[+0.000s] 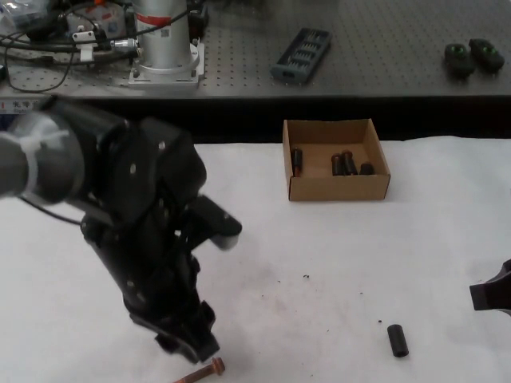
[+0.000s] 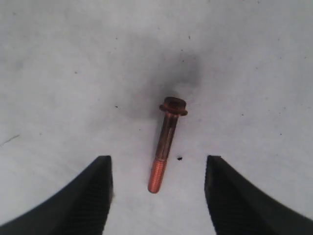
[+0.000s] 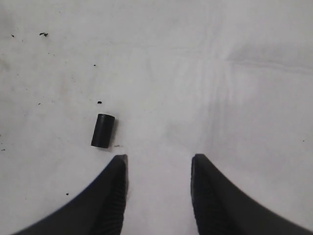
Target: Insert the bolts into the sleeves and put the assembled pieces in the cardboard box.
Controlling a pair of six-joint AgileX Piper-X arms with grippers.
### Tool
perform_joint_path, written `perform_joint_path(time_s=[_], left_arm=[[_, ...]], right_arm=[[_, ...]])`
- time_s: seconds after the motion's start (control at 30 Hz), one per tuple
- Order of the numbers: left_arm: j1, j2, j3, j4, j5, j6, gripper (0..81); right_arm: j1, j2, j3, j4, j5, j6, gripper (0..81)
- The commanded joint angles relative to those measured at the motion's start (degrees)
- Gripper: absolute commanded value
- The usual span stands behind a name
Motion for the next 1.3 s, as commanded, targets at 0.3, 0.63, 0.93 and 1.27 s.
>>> perform_joint_path(time_s=[0.3,0.63,0.93,1.27], left_arm=[[-0.5,0.8,2.3,-5.9,0.5,3.2,41.3],[-1.1,4.2,2.3,-6.7,2.3,3.5,41.3],[-3.8,7.7,2.3,-6.7,2.1,2.6,41.3],[-3.8,11.1,2.3,-6.5,-1.4,0.2,33.5]], right_arm=[[-0.3,-0.4,-0.2,0.0,-1.3,-0.4,31.4],[-0.3,-0.4,-0.2,0.0,-1.3,-0.4,31.4],[-0.3,-0.4,-0.2,-0.1,-1.5,-0.4,31.4],[-0.3,-0.4,-0.2,-0.1,-3.0,-0.4,31.4]])
